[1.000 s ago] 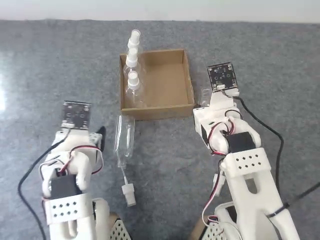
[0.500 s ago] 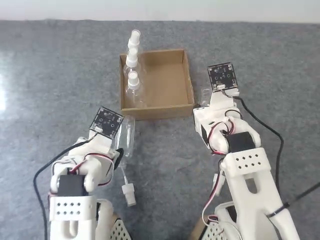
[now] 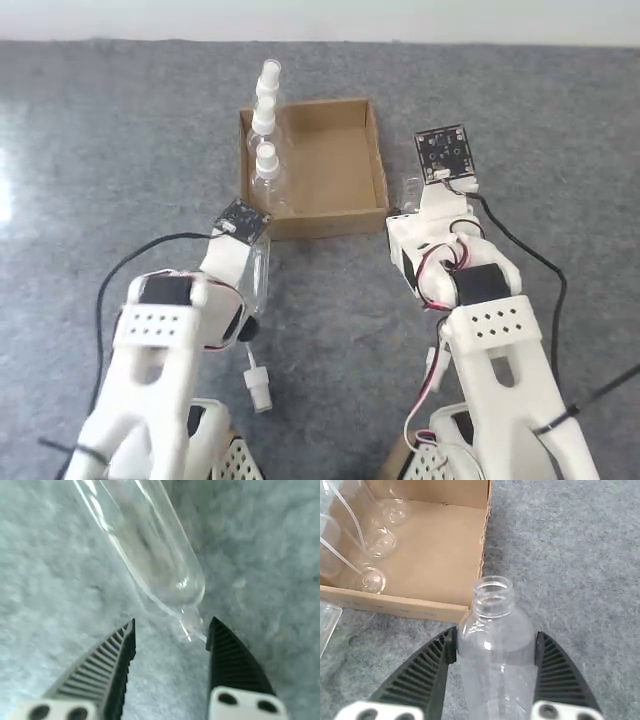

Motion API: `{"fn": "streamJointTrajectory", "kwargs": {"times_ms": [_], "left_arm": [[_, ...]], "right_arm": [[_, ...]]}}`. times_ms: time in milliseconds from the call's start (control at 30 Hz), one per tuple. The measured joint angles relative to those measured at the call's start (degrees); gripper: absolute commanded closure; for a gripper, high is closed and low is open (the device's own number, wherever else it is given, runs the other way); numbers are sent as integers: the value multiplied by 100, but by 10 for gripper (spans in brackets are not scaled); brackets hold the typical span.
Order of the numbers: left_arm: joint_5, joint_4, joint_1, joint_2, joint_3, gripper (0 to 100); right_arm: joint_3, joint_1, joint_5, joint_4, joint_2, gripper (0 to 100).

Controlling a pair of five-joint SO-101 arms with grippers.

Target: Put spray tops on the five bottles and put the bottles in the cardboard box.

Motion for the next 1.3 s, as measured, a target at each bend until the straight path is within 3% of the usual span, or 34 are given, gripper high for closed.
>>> {"fn": "streamJointTrajectory", "kwargs": {"times_ms": [233, 567, 767, 1300], "left_arm": [[0, -18, -9, 853, -18, 793], [9, -949, -18, 1336, 220, 930], [9, -985, -18, 1336, 229, 983], [9, -985, -35, 1336, 229, 987]], "right_arm": [[0, 0, 0, 0, 0, 832], [0, 0, 0, 0, 0, 832], [0, 0, 0, 0, 0, 832], [0, 0, 0, 0, 0, 832]]}}
